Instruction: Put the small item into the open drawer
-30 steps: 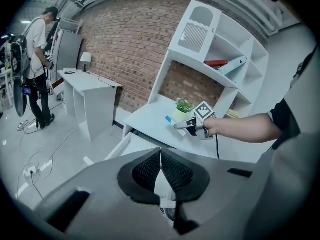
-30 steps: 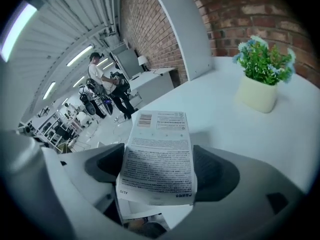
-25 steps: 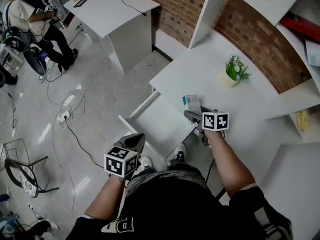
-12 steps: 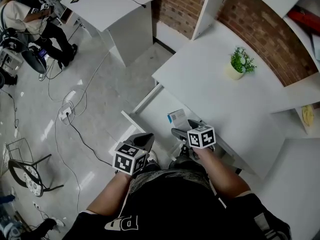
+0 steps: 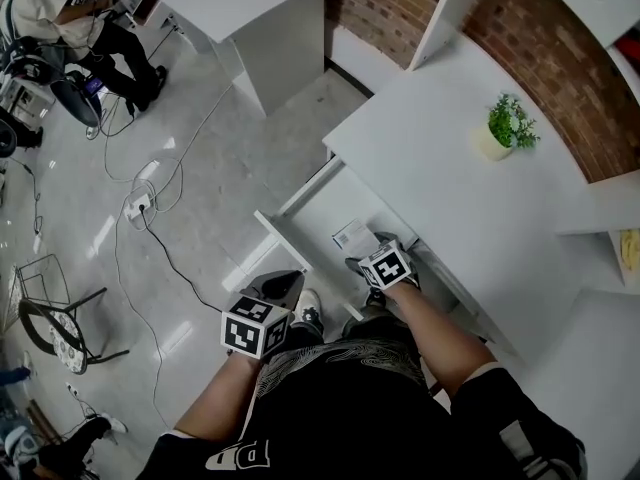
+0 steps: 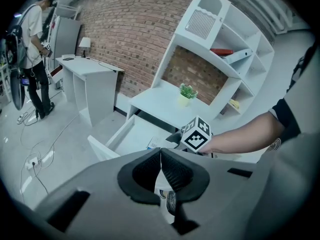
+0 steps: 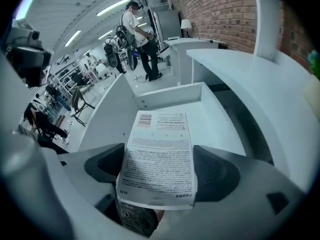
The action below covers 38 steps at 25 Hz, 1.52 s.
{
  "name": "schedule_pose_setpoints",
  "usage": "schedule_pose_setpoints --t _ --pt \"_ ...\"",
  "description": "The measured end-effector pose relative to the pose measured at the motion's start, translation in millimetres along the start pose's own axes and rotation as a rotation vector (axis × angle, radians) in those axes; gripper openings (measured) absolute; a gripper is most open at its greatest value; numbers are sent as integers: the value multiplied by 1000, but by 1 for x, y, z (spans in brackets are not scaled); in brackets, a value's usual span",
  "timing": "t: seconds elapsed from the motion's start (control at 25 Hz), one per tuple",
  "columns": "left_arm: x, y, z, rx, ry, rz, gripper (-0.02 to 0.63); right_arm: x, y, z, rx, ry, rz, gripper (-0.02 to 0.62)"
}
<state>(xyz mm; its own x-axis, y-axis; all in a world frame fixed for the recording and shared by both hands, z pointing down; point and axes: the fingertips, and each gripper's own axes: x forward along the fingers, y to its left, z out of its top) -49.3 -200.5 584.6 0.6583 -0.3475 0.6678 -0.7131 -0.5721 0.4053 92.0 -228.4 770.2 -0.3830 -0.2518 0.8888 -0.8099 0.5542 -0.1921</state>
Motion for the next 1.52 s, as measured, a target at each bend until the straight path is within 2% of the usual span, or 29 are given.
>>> schedule_pose_setpoints --t 0.24,0.52,0.8,1.16,1.36,1.52 --pt "-4 8 -14 -3 21 30 17 38 0 5 -139 84 -17 420" --pt "-5 21 -33 -32 65 51 17 79 -6 -9 -270 173 -22 420" --pt "-7 32 -48 -44 83 79 17 105 -16 -17 -186 185 -46 419" --pt "-17 38 -70 -71 105 78 17 121 -17 -26 -223 216 -77 420" --pt "-25 42 -69 -74 81 69 17 115 -14 -22 -216 212 -94 425" --pt "-28 40 -60 -46 53 45 17 97 -11 -21 -202 206 -118 425"
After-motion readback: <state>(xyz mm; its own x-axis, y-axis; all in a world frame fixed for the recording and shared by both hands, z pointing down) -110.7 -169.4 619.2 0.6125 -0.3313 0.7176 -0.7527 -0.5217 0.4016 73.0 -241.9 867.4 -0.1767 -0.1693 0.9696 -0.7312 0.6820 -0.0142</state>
